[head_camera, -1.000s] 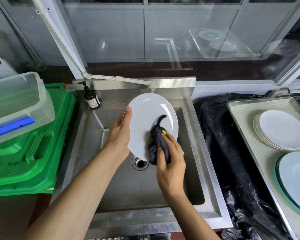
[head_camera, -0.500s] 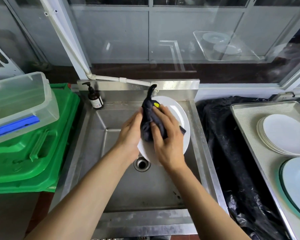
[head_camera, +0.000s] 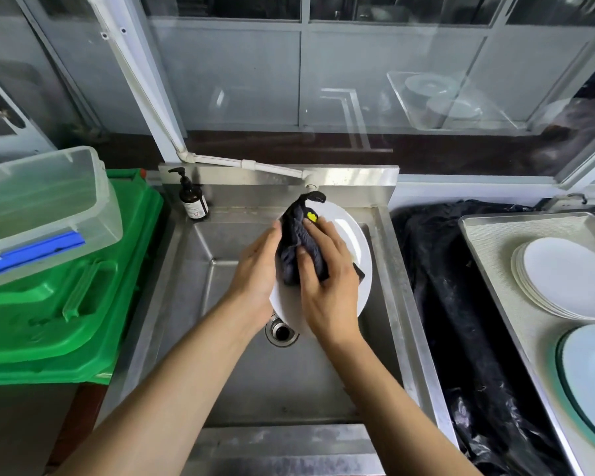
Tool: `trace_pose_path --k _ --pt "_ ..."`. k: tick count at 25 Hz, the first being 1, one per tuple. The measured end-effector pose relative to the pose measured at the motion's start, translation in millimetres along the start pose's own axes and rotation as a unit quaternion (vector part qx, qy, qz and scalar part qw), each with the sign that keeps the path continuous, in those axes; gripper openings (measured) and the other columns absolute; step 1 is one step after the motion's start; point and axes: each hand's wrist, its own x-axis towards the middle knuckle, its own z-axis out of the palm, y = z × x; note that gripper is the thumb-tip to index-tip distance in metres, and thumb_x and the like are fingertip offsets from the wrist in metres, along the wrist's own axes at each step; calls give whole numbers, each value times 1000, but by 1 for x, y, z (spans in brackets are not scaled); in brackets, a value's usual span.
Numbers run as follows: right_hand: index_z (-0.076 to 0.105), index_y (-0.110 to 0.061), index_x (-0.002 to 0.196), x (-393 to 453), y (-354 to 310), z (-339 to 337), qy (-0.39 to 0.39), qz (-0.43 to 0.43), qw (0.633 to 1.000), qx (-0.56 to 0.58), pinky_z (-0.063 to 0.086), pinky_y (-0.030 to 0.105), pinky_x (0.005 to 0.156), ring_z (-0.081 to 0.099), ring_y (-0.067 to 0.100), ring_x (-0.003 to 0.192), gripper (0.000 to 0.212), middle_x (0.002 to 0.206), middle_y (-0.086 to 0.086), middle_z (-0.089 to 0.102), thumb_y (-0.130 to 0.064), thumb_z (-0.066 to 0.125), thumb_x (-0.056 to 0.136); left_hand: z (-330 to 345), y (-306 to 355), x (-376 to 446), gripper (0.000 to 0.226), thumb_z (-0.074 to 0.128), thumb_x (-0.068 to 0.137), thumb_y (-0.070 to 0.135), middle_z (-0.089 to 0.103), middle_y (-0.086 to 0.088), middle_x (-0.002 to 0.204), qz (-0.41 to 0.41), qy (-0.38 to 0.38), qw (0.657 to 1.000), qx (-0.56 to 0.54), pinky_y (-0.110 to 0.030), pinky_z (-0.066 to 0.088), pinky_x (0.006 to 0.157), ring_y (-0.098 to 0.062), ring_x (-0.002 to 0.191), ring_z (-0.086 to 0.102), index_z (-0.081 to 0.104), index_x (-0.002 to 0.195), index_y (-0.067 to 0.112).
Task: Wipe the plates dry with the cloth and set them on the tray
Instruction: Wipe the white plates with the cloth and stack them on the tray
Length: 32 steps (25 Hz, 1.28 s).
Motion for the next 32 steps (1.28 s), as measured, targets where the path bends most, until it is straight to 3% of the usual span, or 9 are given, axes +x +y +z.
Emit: trace_pose_path --k 4,8,12,16,18,22,24,28,32 --pt "61 -23 141 -54 8 2 -39 -41 998 10 27 26 122 35 6 149 42 153 -12 50 -17 60 100 -4 11 5 31 61 97 41 79 -6 86 5 21 1000 20 -29 60 61 -20 77 76 81 79 26" --pt "61 -22 141 -32 9 3 -11 -15 1000 -1 28 27 122 36 3 147 42 153 -7 51 -16 60 100 -8 4 0 27 60 98 39 79 -5 97 -1 18 1000 25 -35 59 84 -23 96 75 77 96 18" --pt "63 -17 140 15 3 -3 40 4 999 -8 28 26 122 40 3 144 41 151 -4 53 -11 60 100 -7 1 -6 23 56 101 36 79 7 89 8 13 999 34 -21 58 67 -7 84 75 74 96 21" --pt "63 -19 139 -41 8 2 -15 -29 999 -9 25 20 121 35 1 148 40 153 -10 50 -13 61 99 -9 12 3 27 59 98 42 79 2 89 19 53 997 43 -30 59 77 -18 88 74 74 92 20" --pt "63 -18 140 -63 12 5 -28 -33 999 -11 27 24 122 36 4 148 40 153 -9 51 -18 59 100 -11 13 5 27 60 98 43 79 4 85 31 55 997 50 -26 60 70 -15 84 74 75 88 23" --pt "62 -18 140 -17 2 6 -3 -51 998 -28 23 18 120 33 -6 144 41 149 -11 50 -10 62 99 -10 1 1 29 55 102 36 79 1 92 9 19 999 50 -25 61 75 -15 90 75 77 92 21" --pt "63 -15 139 13 2 2 18 -68 997 -34 26 22 121 38 -2 142 40 147 -10 51 -11 61 100 -10 0 -1 26 53 103 34 79 6 94 15 18 999 48 -21 59 73 -9 91 74 75 103 21" --pt "62 -11 139 38 24 -18 63 -50 995 -67 37 41 118 48 15 139 38 149 1 53 -15 57 102 -12 7 -3 41 59 97 47 71 2 124 -12 58 997 45 -42 50 104 -19 118 65 66 128 22" --pt "61 -16 141 12 50 -35 37 15 994 -106 35 45 119 41 13 145 39 152 -2 50 -18 59 102 -17 15 9 43 62 93 52 71 0 124 -22 79 996 29 -48 52 102 -24 115 66 66 128 27"
